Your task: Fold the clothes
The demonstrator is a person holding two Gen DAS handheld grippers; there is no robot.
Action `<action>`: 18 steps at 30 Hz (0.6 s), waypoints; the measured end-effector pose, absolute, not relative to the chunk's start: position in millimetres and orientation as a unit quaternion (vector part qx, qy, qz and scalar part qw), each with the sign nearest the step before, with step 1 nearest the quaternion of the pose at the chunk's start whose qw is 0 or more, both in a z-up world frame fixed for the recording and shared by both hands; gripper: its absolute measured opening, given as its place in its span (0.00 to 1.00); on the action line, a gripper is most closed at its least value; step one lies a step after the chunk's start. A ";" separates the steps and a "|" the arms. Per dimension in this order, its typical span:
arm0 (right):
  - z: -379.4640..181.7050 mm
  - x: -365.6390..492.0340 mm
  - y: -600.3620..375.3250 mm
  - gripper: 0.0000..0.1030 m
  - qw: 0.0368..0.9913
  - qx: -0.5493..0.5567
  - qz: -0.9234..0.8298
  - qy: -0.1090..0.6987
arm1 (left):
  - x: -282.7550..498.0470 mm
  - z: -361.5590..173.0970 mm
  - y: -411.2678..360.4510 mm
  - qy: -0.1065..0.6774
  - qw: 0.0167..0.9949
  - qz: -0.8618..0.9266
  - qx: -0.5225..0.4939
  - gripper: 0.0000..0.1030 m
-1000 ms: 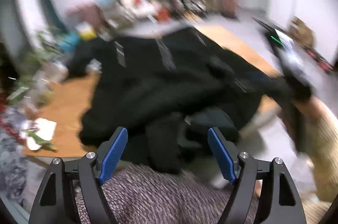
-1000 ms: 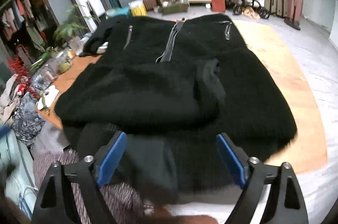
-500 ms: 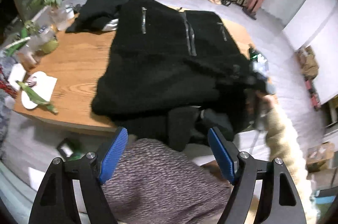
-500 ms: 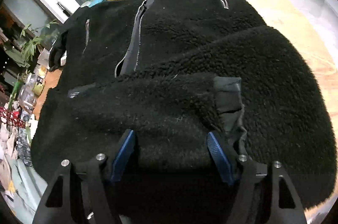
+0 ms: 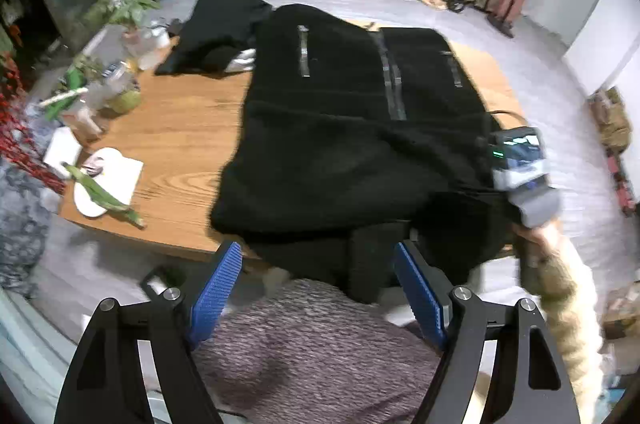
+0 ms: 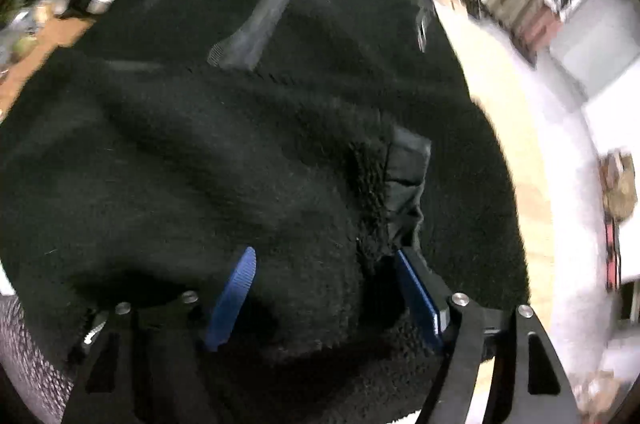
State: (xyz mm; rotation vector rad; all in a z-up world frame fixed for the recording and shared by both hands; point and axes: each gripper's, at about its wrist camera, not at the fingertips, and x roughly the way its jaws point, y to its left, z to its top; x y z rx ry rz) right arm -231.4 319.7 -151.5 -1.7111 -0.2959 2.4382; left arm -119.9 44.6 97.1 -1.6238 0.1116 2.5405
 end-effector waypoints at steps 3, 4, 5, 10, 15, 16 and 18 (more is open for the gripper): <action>-160.3 -231.7 326.5 0.75 0.088 -0.579 0.803 -0.107 | -119.9 93.3 50.8 0.070 0.040 0.846 -0.526 0.77; -158.7 -227.3 331.6 0.75 0.083 -0.577 0.807 -0.095 | -119.0 92.4 53.2 0.083 0.035 0.849 -0.521 0.77; -157.0 -223.0 336.7 0.75 0.078 -0.574 0.811 -0.083 | -118.7 91.0 56.3 0.096 0.033 0.849 -0.518 0.77; -147.0 -190.6 368.9 0.82 0.033 -0.578 0.815 -0.001 | -121.7 85.9 66.1 0.122 0.041 0.849 -0.512 0.77; -156.5 -120.3 424.0 0.82 0.056 -0.579 0.809 0.087 | -125.1 76.6 68.7 0.124 0.048 0.855 -0.502 0.77; -158.2 -102.5 433.7 0.82 0.064 -0.573 0.810 0.104 | -124.5 74.4 69.2 0.120 0.047 0.859 -0.495 0.77; -160.0 -66.3 449.6 0.83 0.069 -0.543 0.819 0.174 | -120.8 73.6 67.9 0.101 0.048 0.878 -0.466 0.77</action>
